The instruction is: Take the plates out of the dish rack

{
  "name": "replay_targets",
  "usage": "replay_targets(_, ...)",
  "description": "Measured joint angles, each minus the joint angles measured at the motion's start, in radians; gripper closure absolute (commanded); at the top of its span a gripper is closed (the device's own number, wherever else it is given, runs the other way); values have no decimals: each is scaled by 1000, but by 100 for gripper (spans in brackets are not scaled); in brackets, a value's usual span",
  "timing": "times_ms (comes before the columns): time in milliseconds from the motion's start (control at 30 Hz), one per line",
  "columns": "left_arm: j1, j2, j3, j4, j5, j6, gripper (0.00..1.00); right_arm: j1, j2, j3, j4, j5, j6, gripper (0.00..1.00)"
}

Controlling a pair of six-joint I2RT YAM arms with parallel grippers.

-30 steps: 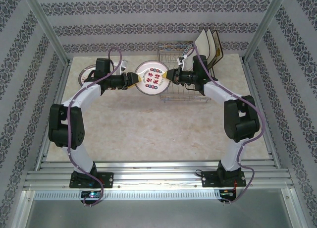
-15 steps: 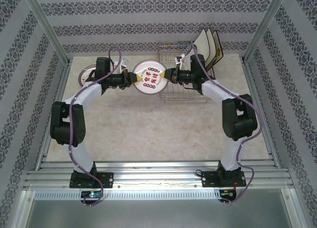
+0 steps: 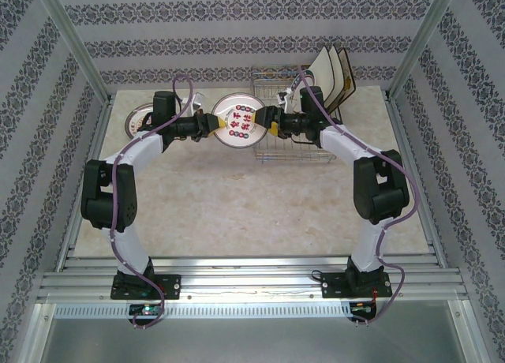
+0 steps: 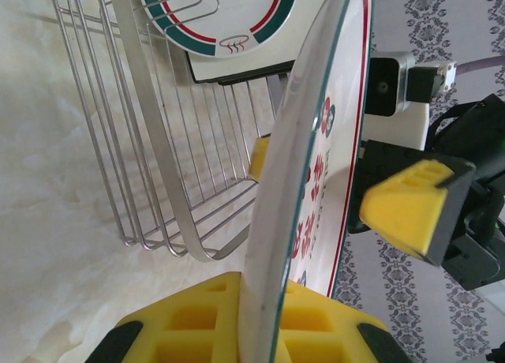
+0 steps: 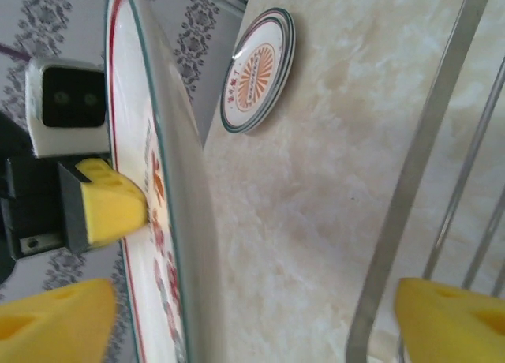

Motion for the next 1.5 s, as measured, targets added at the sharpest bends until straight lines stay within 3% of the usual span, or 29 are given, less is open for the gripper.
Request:
replay_targets(233,17,6,-4,42,8,-30,100,-27,-51,24,-181,86,-100,2)
replay_targets(367,46,6,-17,48,7,-37,100,-71,-95,90,-343,198,-184,2)
replay_targets(700,191,-13,-105,58,-57,-52,100,-105,-165,270,-785,826,-453,2)
replay_targets(833,247,-50,-134,49,-105,-43,100,-132,-165,280,-912,977,-520,2)
replay_targets(1100,322,-94,-154,41,-177,-29,100,-222,-165,280,-997,1049,-571,2)
replay_targets(1500,414,-54,-209,104,-248,-56,100,-229,-166,279,-1014,1043,-591,2)
